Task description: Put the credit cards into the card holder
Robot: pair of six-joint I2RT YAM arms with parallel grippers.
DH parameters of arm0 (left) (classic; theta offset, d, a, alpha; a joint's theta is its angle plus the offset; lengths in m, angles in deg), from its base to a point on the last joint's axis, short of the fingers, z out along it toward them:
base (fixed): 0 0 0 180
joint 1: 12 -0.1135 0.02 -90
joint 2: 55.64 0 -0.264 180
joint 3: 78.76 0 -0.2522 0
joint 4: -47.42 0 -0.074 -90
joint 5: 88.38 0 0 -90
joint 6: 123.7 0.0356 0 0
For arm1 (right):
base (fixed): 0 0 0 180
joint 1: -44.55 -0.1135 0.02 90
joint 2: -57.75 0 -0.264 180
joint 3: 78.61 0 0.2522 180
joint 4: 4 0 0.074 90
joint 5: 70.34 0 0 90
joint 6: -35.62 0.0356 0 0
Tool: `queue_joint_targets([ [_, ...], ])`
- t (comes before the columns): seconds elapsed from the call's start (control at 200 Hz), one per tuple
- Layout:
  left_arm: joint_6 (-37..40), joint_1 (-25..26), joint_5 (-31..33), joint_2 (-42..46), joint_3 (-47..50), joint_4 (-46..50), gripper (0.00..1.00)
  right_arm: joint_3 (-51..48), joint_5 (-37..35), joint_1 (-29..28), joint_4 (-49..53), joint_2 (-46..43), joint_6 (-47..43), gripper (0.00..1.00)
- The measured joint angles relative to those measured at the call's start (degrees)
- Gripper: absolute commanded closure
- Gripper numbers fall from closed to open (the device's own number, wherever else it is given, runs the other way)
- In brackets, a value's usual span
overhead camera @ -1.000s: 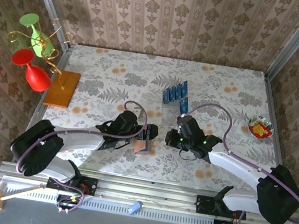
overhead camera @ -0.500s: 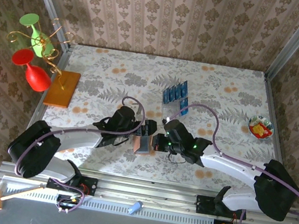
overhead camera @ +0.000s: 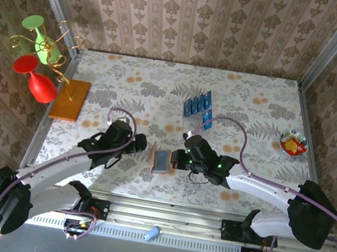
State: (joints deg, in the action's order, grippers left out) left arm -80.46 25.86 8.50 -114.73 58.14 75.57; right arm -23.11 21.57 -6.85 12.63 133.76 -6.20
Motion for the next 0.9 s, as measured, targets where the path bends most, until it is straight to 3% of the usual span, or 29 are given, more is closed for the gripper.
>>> queue_joint_targets([
  [0.34, 0.28, 7.65, -1.62, -10.6, -1.09, 1.36, 0.19, 1.7, 0.04, 1.64, 2.05, -0.55, -1.14, 1.0],
  [0.9, 2.21, 11.23, -0.7, -20.57, -4.61, -4.26, 0.22, 1.92, 4.0, 1.38, -1.55, 7.89, -1.27, 1.0],
])
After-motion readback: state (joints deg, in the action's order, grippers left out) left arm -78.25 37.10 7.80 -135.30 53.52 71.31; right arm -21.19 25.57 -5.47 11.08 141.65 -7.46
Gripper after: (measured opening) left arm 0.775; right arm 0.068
